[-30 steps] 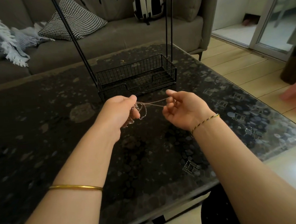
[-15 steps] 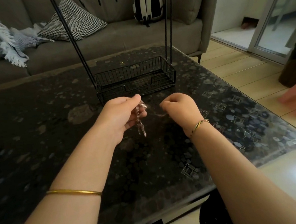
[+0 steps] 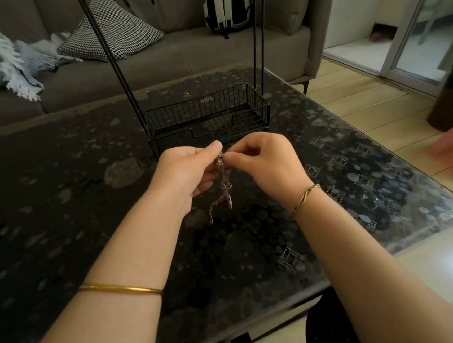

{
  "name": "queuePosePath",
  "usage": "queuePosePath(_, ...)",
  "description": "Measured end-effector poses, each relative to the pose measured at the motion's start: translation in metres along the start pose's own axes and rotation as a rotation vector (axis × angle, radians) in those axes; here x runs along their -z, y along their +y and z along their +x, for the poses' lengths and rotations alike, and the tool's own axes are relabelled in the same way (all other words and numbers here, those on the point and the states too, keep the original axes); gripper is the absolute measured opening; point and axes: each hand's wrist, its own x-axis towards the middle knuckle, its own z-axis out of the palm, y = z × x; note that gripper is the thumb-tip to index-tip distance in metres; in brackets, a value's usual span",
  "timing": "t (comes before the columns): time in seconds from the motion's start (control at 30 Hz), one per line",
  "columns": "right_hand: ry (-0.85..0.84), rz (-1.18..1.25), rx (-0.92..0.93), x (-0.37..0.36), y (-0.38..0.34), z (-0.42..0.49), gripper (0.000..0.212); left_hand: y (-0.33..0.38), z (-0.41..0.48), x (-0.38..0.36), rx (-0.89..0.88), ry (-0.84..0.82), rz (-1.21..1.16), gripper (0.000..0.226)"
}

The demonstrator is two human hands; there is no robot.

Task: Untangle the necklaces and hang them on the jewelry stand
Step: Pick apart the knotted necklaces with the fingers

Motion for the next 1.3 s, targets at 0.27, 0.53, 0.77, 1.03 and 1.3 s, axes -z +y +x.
queuePosePath(0.27, -0.044, 0.322, -0.227, 0.0032, 0.0001, -0.0007, 0.017, -0.0056, 0.0046, -0.0019, 0.021, -0.051, 0.156, 0.036)
queuePosePath(0.53, -0.03, 0.572, -0.408, 0.0044, 0.0036, 0.0037, 0.024, -0.0035, 0.003, -0.0014, 0.053, -0.152, 0.063, 0.029)
queuePosePath(0.77, 0.012, 0.585, -0.439, 0.0028, 0.0021, 0.0043, 0.031, -0.0057, -0.0002, -0.0025, -0.053, -0.175, 0.131, 0.005)
queuePosePath(1.03, 0.07, 0.541, -0.376, 0.0025, 0.0035, 0.0043, 0.029, -0.007, 0.0008, -0.0062, -0.048, -0.105, 0.158, 0.012)
queuePosePath(1.3, 0.066, 0.577, -0.385, 0.0023, 0.0043, 0.0056, 0.033, -0.0041, -0.0028, -0.0044, -0.003, -0.146, 0.129, 0.017)
